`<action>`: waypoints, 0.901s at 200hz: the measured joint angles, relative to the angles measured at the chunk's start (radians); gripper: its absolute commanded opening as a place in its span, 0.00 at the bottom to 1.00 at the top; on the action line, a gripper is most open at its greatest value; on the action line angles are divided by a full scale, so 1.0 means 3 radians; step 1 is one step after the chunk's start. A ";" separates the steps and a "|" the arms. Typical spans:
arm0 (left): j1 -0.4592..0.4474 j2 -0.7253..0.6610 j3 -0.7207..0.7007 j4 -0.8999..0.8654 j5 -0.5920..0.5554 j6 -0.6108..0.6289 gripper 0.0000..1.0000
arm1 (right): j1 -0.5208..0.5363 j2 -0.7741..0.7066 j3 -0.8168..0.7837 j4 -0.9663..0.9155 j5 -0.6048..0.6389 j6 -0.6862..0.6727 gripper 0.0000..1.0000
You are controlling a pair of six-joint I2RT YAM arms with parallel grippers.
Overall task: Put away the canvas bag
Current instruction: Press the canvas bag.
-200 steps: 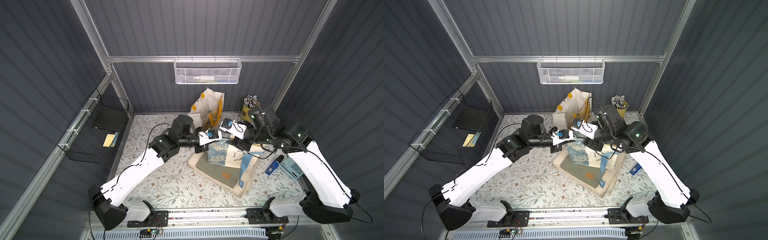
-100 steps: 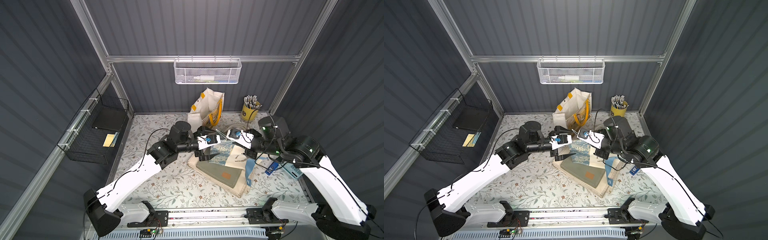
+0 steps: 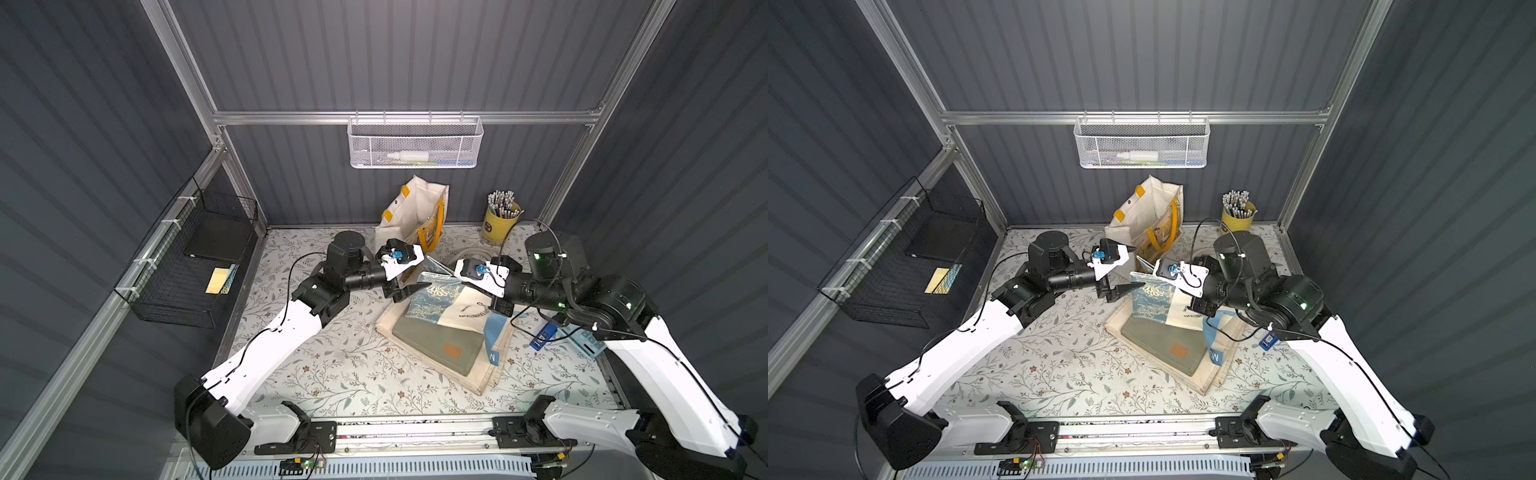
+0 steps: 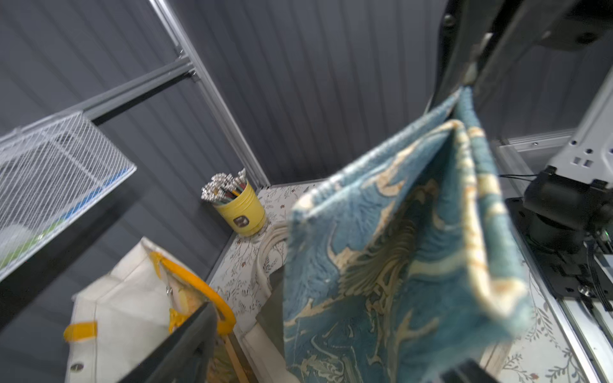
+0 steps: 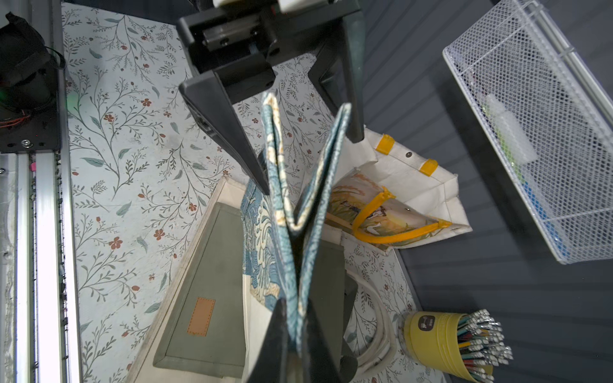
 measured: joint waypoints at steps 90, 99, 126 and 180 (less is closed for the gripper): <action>0.0056 0.0436 0.0557 -0.0664 0.1167 0.0136 0.17 | -0.0221 -0.0093 -0.0020 0.0200 -0.0211 -0.0020 0.00; 0.0056 0.0436 0.0553 -0.0666 0.1188 0.0151 0.24 | -0.0298 -0.0093 -0.0018 0.0202 -0.0317 0.0003 0.00; 0.0058 0.0435 0.0483 -0.0669 0.1244 0.0134 0.39 | -0.0581 -0.0097 0.0001 0.0276 -0.0617 0.0069 0.00; 0.0060 0.0432 0.0132 -0.0729 0.1254 0.0051 0.47 | -0.0886 -0.0135 0.0071 0.0451 -0.1013 0.0183 0.00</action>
